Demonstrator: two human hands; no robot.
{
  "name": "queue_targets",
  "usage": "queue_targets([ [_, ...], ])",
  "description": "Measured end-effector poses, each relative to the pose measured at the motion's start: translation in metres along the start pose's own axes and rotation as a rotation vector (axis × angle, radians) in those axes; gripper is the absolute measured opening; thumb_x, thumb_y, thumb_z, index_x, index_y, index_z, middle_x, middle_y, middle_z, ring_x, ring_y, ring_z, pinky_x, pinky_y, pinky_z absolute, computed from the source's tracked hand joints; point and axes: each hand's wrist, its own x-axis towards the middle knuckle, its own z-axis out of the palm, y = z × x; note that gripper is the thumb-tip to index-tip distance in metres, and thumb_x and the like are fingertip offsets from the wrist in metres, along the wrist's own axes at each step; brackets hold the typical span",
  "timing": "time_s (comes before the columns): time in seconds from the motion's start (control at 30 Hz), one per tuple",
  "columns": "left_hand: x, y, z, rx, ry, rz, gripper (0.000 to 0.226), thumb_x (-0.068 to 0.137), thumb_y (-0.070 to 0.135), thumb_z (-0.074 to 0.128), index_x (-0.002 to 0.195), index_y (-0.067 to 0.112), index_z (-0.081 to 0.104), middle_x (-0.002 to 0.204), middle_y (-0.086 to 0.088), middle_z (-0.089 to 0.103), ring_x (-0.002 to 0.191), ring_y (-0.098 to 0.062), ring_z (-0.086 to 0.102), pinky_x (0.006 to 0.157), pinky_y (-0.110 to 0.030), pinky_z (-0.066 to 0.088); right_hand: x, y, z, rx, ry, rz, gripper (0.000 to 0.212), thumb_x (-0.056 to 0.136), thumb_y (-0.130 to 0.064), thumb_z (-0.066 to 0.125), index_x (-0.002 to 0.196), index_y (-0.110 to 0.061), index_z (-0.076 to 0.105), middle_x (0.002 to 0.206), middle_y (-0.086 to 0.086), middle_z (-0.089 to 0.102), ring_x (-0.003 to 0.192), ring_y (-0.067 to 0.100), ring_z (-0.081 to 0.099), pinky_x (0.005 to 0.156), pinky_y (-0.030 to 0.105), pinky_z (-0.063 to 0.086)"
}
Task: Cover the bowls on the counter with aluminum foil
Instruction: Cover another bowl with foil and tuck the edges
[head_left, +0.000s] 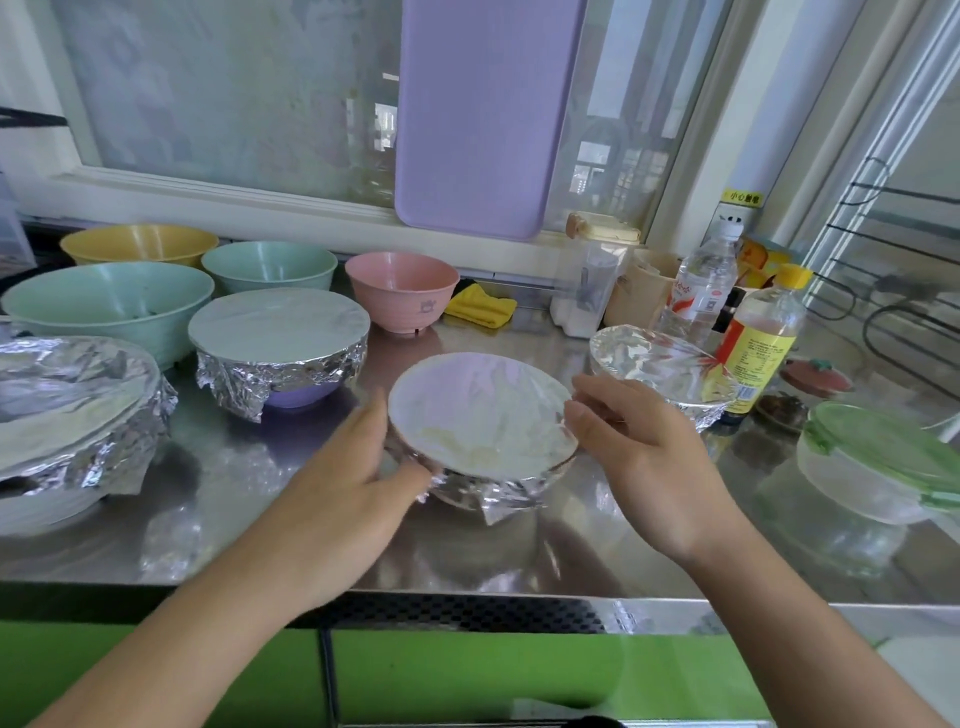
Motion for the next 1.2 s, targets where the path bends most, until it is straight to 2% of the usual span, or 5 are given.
queue_targets([
  [0.2, -0.004, 0.018, 0.004, -0.078, 0.136, -0.064, 0.099, 0.071, 0.08, 0.057, 0.158, 0.041, 0.034, 0.159, 0.032, 0.037, 0.148, 0.005, 0.034, 0.126, -0.041, 0.026, 0.002, 0.005, -0.002, 0.29, -0.091, 0.117, 0.042, 0.102, -0.034, 0.061, 0.131, -0.004, 0.06, 0.132, 0.016, 0.063, 0.127, 0.029, 0.057, 0.111, 0.052, 0.041],
  [0.3, -0.007, 0.034, 0.014, 0.05, 0.08, -0.056, 0.137, 0.056, 0.101, 0.059, 0.164, 0.03, 0.013, 0.167, 0.02, 0.029, 0.15, -0.001, 0.03, 0.124, -0.038, 0.029, -0.004, 0.01, 0.003, 0.276, -0.152, 0.082, 0.031, 0.108, -0.018, 0.056, 0.114, 0.012, 0.052, 0.093, 0.016, 0.059, 0.085, 0.027, 0.054, 0.074, 0.036, 0.042],
  [0.5, 0.005, 0.027, 0.02, 0.104, 0.088, -0.07, 0.166, 0.032, 0.105, 0.064, 0.165, 0.029, -0.001, 0.169, 0.011, 0.015, 0.154, -0.009, 0.023, 0.125, -0.042, 0.029, -0.019, 0.015, 0.007, 0.259, -0.134, 0.042, 0.056, 0.103, -0.01, 0.065, 0.099, -0.065, 0.071, 0.106, -0.03, 0.073, 0.107, -0.008, 0.066, 0.095, 0.014, 0.051],
  [0.77, 0.017, 0.023, 0.012, 0.139, 0.014, 0.021, 0.169, 0.03, 0.101, 0.073, 0.164, 0.031, -0.001, 0.171, 0.003, 0.018, 0.152, -0.01, 0.031, 0.124, -0.04, 0.033, -0.025, 0.023, 0.008, 0.163, 0.004, 0.014, 0.073, 0.075, -0.015, 0.095, 0.141, -0.025, 0.066, 0.121, -0.019, 0.076, 0.116, 0.0, 0.07, 0.108, 0.034, 0.054],
  [1.2, 0.013, 0.017, 0.022, 0.04, 0.135, 0.07, 0.163, 0.032, 0.078, 0.092, 0.163, 0.044, 0.002, 0.159, 0.02, 0.037, 0.135, 0.007, 0.042, 0.108, -0.02, 0.035, -0.026, 0.024, 0.013, 0.17, -0.006, -0.019, 0.092, 0.067, -0.041, 0.096, 0.146, -0.039, 0.05, 0.13, -0.027, 0.068, 0.123, -0.002, 0.064, 0.107, 0.025, 0.049],
])
